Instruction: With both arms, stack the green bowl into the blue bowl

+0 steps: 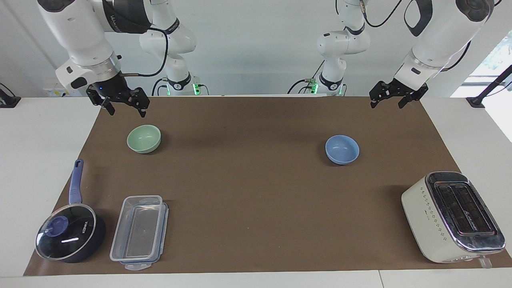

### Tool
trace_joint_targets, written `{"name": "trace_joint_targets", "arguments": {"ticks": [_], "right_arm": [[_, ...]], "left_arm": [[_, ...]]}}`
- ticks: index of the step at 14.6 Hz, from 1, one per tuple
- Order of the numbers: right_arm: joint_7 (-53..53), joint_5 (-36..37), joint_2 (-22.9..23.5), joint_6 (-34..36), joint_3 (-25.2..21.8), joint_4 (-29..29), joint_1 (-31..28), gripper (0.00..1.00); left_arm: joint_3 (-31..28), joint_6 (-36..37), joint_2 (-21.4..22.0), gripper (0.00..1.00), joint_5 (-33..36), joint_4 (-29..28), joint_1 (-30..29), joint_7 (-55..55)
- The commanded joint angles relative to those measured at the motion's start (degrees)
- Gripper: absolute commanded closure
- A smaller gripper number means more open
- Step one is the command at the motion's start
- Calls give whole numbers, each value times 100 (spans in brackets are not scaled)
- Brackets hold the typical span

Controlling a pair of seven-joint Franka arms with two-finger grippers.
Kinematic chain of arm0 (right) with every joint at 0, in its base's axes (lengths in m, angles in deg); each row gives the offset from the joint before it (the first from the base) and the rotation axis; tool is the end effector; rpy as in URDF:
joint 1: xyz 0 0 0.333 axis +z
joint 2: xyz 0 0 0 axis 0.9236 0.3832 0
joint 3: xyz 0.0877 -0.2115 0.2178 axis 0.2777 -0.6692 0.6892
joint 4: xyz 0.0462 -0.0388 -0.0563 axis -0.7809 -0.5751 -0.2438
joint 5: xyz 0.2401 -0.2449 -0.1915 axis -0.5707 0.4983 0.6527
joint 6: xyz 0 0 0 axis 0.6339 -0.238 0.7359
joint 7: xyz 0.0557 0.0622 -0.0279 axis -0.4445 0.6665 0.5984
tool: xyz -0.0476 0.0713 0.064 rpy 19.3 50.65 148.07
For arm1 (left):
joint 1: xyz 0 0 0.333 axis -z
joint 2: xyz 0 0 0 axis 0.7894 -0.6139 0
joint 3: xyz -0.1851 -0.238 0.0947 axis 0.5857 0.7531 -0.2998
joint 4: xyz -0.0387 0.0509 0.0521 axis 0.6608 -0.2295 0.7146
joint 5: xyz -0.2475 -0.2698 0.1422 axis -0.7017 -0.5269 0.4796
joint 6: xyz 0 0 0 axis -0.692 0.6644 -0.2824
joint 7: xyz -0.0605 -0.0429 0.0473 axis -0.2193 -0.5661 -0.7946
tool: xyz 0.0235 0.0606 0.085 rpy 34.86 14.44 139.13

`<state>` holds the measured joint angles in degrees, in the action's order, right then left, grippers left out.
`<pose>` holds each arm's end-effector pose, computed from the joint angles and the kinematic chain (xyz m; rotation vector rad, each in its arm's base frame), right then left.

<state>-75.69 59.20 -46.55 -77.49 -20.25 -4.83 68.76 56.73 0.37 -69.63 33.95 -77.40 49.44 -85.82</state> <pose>0.5525 0.0035 0.6057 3.1050 -0.1479 -0.0605 0.5251 -0.0563 0.6022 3.1154 -0.1311 -0.1887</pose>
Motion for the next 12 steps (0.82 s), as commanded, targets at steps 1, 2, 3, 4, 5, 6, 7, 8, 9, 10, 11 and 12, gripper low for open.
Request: {"name": "trace_joint_targets", "arguments": {"ticks": [1, 2, 3, 4, 5, 6, 7, 8, 9, 10, 11, 12], "right_arm": [[67, 31, -85, 13, -2, -74, -15, 0], [75, 31, -85, 13, -2, -74, -7, 0], [75, 31, -85, -4, -2, -66, 28, 0], [75, 31, -85, -4, 6, -74, 28, 0], [75, 31, -85, 4, 6, -74, 20, 0], [75, 31, -85, -4, 6, -74, 28, 0], [84, 31, -85, -4, 6, -74, 20, 0], [76, 31, -85, -4, 6, -83, 19, 0], [67, 31, -85, -4, -2, -83, 19, 0], [75, 31, -119, 13, -2, -127, 11, 0], [41, 31, -146, 5, -2, -179, -7, 0], [-99, 22, -146, 5, -2, -206, -50, 0]], "left_arm": [[-14, -14, 94, 0, 101, -49, 58, 26], [-5, -31, 94, 0, 101, -49, 58, 25], [-5, -40, 85, 0, 93, -40, 49, 60], [-5, -40, 85, 0, 93, -49, 49, 69], [-5, -40, 94, 0, 84, -49, 40, 52], [-5, -49, 94, 0, 75, -67, 40, 52], [-5, -49, 94, 0, 75, -67, 23, 34], [-5, -49, 103, 0, 66, -84, 14, 17], [-14, -49, 111, 0, 75, -102, 14, 25], [-14, -58, 120, 0, 75, -111, 14, 25], [-23, -119, 129, 0, 75, -119, 5, -18], [-14, -276, 138, 0, 66, -215, -12, -10]]}}
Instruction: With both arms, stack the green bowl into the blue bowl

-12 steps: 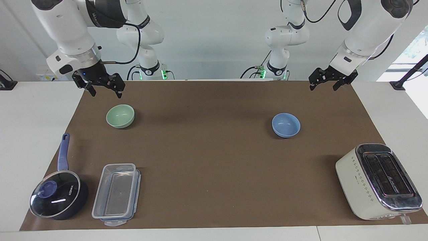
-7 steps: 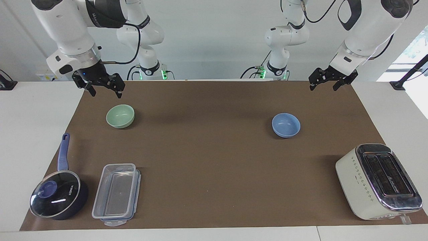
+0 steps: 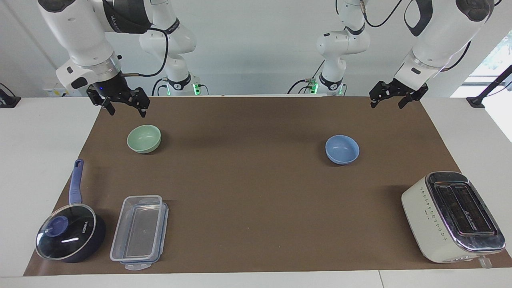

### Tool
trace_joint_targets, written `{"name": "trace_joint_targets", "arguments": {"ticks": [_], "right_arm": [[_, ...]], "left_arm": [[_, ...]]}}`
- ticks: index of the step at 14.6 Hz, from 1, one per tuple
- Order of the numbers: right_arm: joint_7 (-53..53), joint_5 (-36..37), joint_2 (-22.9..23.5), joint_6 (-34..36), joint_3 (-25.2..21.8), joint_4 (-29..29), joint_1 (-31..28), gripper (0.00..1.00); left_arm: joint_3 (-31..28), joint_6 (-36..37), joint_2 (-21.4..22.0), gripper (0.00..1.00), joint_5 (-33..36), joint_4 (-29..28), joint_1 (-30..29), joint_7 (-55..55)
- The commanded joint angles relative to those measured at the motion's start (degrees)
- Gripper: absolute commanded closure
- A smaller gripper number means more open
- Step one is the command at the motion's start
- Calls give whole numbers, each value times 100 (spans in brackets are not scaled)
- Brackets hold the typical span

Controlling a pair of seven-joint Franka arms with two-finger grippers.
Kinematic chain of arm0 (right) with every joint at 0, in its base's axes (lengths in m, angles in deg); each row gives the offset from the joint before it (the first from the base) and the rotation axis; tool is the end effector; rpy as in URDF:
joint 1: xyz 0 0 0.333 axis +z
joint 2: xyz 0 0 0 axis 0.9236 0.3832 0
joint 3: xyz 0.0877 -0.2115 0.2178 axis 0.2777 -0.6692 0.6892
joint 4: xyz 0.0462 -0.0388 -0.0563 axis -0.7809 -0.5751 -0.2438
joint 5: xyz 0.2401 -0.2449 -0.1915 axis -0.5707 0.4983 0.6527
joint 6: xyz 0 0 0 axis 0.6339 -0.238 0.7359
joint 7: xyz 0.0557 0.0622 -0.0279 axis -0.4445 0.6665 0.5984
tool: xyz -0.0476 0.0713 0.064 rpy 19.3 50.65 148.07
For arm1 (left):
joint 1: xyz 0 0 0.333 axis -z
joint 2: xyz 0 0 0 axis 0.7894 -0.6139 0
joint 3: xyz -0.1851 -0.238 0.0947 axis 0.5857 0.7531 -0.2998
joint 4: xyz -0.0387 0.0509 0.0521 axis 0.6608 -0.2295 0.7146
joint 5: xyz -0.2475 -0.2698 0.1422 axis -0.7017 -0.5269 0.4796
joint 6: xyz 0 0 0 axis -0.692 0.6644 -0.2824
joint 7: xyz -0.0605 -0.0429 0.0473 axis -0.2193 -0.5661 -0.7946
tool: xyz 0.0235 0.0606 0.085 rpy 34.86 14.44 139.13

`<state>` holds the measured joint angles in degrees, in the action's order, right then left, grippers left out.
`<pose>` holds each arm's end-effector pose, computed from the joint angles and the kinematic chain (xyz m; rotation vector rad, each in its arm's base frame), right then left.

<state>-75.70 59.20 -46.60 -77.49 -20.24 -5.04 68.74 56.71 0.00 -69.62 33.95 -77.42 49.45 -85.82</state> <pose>0.5521 0.0034 0.6045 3.1048 -0.1478 -0.0649 0.5258 -0.0562 0.6026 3.1156 -0.1307 -0.1789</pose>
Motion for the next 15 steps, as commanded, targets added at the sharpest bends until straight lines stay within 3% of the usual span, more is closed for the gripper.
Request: {"name": "trace_joint_targets", "arguments": {"ticks": [1, 3, 8, 11, 13, 15], "right_arm": [[-273, 22, -158, -91, -12, -264, -57, 0], [-363, 22, -333, -530, -21, -701, -223, 0], [-854, 13, -965, -1434, -39, -2142, -628, 0], [-1083, 4, -1353, -2427, -48, -3329, -856, 0], [-1180, 13, -1371, -2675, -48, -3735, -980, 0], [-1259, 13, -1301, -2868, -56, -4042, -1085, 0]], "left_arm": [[-12, -423, 163, 0, 75, -370, -13, -1], [-21, -827, 76, 0, 75, -677, -13, -18], [-21, -2943, -143, 0, 75, -2558, -13, -36], [-12, -3693, -442, 1, 75, -2990, 57, -36], [-12, -3817, -451, 12, 75, -3148, 57, -45], [-12, -3826, -486, 31, 75, -3280, 75, -71]]}}
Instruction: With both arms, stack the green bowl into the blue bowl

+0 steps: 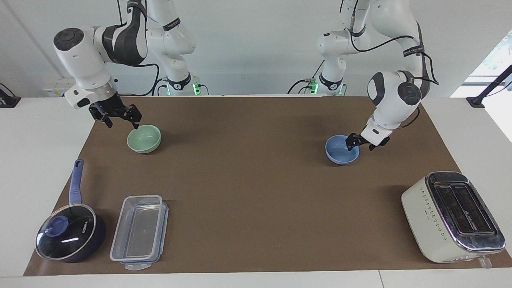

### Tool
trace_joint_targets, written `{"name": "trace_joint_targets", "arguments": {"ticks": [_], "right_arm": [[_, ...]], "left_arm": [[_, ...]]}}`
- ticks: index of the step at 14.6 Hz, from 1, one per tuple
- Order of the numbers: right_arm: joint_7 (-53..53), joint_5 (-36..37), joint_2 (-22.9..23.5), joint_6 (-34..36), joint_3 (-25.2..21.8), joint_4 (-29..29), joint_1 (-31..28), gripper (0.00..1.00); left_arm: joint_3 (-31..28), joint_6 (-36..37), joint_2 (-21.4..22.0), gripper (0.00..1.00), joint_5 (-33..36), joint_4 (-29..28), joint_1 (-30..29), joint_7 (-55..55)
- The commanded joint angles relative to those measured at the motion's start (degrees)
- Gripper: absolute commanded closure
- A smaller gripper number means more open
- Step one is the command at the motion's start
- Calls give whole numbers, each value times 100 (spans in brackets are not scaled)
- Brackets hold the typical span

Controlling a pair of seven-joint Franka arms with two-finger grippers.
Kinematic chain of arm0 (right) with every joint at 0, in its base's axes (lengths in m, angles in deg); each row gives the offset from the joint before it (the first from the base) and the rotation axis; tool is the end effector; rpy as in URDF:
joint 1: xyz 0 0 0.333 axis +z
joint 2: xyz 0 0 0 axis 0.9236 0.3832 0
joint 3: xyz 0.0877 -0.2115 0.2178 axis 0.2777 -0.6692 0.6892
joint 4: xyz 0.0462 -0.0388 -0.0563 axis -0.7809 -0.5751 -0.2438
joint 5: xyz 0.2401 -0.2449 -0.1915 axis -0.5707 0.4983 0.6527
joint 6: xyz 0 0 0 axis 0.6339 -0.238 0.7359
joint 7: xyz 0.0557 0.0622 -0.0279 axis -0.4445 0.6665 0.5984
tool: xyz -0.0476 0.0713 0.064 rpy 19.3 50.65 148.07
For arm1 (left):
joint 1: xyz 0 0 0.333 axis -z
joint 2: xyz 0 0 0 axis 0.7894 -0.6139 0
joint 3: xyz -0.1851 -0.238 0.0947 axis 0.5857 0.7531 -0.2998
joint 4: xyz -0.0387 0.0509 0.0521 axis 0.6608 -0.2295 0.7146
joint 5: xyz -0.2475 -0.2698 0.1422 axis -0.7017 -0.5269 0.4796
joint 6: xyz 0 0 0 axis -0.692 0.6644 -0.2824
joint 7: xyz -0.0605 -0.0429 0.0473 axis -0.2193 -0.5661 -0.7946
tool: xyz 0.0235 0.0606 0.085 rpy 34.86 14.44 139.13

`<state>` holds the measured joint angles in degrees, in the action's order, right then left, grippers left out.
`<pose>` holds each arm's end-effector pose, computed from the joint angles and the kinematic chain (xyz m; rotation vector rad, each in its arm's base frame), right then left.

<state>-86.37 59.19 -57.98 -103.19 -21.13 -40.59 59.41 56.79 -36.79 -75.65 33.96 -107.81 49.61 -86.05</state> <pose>0.4771 -0.0823 0.4523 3.1197 -0.1159 -0.0304 0.5236 -0.0539 0.3521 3.1075 -0.1152 -0.1675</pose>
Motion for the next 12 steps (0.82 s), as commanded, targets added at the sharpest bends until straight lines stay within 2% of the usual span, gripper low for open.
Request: {"name": "trace_joint_targets", "arguments": {"ticks": [1, 3, 4, 5, 9, 10, 12], "right_arm": [[-349, 5, -163, -457, 33, -671, -231, 0], [-604, 14, -137, -886, 33, -1031, -354, 0], [-727, 14, -120, -1080, 33, -1155, -450, 0], [-850, 14, -59, -1256, 33, -1278, -538, 0], [-1352, 14, 336, -1801, 33, -1394, -811, 2], [-1361, 14, 425, -1933, 33, -1420, -820, 2], [-1361, 14, 495, -2153, 33, -1446, -847, 2]], "left_arm": [[-19, -260, 116, 35, 75, -320, 154, -66], [-19, -402, 107, 53, 75, -373, 164, -66], [-28, -402, 116, 72, 75, -382, 173, -118], [-28, -411, 116, 100, 83, -382, 164, -319], [-37, -280, 29, 100, 83, -129, 137, -480], [-28, -62, -50, 100, 75, 90, 164, -340], [-2, 701, -304, 100, 48, 940, 382, 203]]}}
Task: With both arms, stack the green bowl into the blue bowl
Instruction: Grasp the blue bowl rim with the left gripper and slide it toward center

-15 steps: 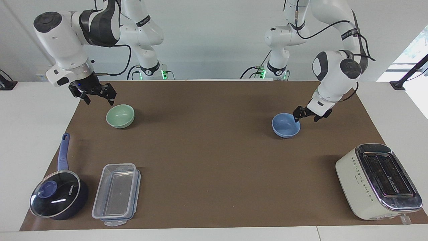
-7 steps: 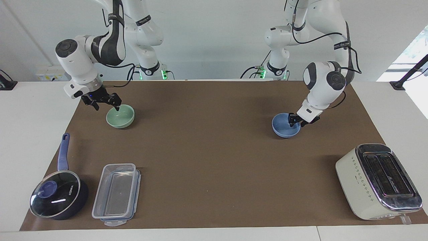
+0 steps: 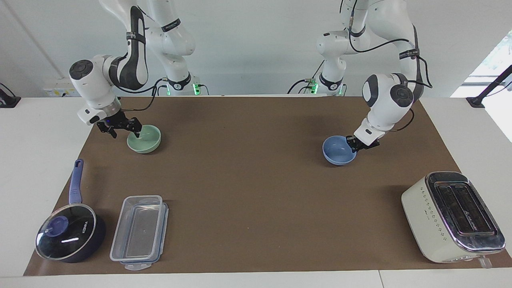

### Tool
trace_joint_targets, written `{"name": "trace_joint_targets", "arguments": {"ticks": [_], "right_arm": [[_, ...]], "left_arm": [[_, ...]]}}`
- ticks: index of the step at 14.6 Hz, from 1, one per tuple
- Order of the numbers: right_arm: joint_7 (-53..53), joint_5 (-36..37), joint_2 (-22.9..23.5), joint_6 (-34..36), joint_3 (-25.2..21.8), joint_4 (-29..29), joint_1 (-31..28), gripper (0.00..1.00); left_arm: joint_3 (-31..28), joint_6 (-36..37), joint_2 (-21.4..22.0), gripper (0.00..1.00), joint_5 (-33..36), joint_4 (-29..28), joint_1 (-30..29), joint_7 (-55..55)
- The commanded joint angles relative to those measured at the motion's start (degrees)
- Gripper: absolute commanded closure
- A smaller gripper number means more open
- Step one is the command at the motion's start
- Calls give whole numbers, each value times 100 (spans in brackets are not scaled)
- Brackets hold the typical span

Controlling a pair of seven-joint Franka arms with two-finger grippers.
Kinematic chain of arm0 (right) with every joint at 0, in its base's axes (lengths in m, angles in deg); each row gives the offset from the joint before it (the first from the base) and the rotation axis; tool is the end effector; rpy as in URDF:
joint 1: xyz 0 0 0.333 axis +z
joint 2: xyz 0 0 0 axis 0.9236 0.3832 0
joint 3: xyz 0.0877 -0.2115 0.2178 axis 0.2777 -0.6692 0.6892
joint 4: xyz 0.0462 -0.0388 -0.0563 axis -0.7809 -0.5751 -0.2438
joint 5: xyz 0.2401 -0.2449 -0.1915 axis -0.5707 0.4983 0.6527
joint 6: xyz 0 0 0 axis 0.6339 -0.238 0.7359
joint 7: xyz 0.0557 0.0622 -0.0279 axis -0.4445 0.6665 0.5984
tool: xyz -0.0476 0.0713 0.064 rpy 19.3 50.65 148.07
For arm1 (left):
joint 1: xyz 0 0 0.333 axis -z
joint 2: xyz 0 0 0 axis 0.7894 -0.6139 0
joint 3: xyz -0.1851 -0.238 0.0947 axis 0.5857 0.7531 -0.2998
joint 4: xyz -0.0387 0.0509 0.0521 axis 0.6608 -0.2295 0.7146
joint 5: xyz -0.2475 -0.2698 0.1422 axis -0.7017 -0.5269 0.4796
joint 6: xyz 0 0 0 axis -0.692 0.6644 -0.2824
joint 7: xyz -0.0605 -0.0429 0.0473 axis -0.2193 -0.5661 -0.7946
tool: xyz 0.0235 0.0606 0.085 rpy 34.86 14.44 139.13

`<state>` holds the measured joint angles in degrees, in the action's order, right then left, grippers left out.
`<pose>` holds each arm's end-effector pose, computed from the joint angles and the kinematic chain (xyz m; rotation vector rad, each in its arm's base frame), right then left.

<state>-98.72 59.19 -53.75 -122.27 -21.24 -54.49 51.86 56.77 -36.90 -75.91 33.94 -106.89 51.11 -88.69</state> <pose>0.4397 -0.1364 0.3381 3.1245 0.0237 -0.0086 0.5270 -0.0679 0.3568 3.0997 -0.2265 -0.1461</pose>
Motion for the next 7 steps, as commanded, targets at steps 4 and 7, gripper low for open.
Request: {"name": "trace_joint_targets", "arguments": {"ticks": [4, 7], "right_arm": [[-144, 14, 55, -185, 52, -100, -83, 63], [-188, -21, 55, -88, 61, -92, -83, 100]], "left_arm": [[-9, 1359, -640, 100, -389, 1933, 1250, 2110], [0, 727, -640, 100, -495, 1680, 2279, 3333]]}}
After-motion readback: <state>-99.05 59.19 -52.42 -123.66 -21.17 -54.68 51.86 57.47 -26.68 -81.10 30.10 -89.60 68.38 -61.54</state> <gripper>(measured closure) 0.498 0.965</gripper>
